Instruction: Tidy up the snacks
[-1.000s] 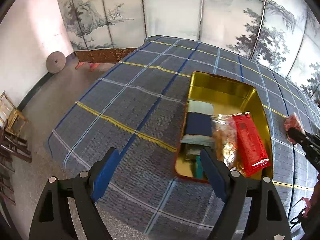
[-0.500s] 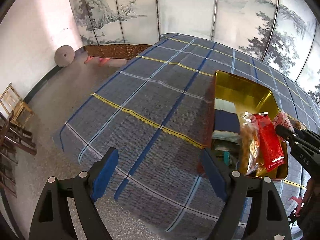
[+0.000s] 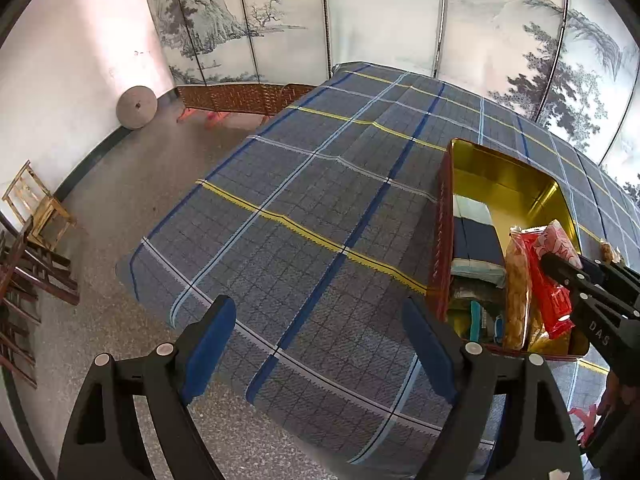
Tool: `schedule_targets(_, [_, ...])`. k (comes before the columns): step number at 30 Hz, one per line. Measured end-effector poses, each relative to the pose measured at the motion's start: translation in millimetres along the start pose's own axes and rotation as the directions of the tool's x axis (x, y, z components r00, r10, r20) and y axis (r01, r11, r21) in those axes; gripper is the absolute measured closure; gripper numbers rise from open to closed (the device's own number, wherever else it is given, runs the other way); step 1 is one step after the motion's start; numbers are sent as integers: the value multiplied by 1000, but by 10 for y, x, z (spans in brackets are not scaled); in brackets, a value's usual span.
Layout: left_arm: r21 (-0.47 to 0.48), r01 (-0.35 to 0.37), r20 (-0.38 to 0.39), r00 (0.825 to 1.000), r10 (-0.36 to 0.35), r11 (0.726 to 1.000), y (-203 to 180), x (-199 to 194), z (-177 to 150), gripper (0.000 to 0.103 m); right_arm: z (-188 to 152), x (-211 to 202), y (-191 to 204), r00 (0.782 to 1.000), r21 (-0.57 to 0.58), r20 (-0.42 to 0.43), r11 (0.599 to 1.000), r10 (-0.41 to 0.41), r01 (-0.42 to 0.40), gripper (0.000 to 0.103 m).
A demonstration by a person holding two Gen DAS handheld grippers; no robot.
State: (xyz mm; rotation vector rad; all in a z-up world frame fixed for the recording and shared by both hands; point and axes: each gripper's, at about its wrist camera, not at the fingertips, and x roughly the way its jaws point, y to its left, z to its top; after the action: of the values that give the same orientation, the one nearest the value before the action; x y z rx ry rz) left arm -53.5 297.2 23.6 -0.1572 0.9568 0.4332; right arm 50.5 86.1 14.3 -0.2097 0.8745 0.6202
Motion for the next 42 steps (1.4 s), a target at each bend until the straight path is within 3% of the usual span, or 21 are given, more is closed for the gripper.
schedule_targets(11, [-2, -2, -1, 1000, 2, 1000, -11, -23, -25, 20, -8, -56, -17, 1000, 16, 13, 999, 28, -29, 74])
schedule_targets(17, [1, -1, 6, 1000, 1, 1000, -13, -55, -49, 20, 9, -161, -4, 998, 12, 46, 999, 31, -32, 50])
schedule_targets(26, [19, 10, 21, 1000, -10, 1000, -170, -166, -88, 19, -42, -352, -158, 996, 39, 82, 999, 31, -34, 49])
schedule_targets(33, [63, 36, 29, 999, -38, 997, -456, -219, -66, 19, -180, -543, -665, 993, 103, 108, 994, -48, 37, 49])
schedule_targets(42, [151, 71, 27, 997, -76, 986, -990, -238, -8, 19, -454, -698, -1764, 970, 251, 81, 946, -230, 203, 49])
